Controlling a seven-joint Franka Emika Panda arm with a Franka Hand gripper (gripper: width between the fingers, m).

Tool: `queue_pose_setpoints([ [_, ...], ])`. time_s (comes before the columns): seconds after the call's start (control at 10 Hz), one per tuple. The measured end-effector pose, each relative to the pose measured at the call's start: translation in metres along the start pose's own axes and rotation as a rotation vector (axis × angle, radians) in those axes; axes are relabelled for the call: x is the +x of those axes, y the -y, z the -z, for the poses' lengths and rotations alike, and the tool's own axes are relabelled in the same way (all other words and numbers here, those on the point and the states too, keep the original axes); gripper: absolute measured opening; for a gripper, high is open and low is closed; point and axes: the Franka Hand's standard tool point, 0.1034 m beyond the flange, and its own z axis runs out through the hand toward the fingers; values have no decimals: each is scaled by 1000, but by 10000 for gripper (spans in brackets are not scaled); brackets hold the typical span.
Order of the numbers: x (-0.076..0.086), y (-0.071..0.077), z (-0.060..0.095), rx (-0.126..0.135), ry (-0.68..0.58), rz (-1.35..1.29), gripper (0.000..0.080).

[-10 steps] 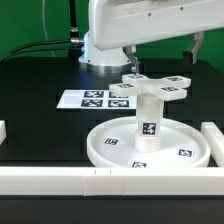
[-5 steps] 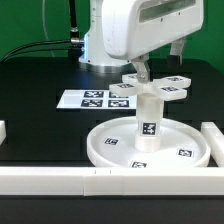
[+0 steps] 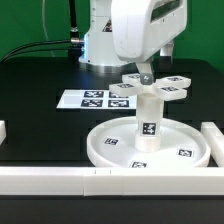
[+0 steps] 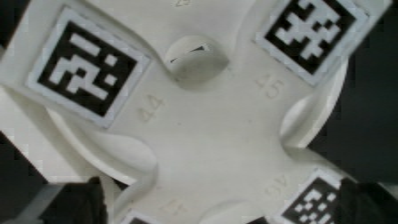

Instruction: Assemble round table

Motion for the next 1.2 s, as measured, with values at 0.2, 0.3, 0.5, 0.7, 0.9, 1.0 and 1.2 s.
queue_pose_setpoints([
  [0.2,-3,0,-4,0,6,45,649],
  [0.3,-5,0,-6,4,7,40,649],
  [0.5,-7,0,-8,7,9,35,649],
  [0.7,-9,0,-12,13,11,27,649],
  [0.9,-9,1,-16,20,13,18,649],
  [1.0,-9,2,-17,21,14,12,649],
  [1.2,-10,3,-21,28,17,5,649],
])
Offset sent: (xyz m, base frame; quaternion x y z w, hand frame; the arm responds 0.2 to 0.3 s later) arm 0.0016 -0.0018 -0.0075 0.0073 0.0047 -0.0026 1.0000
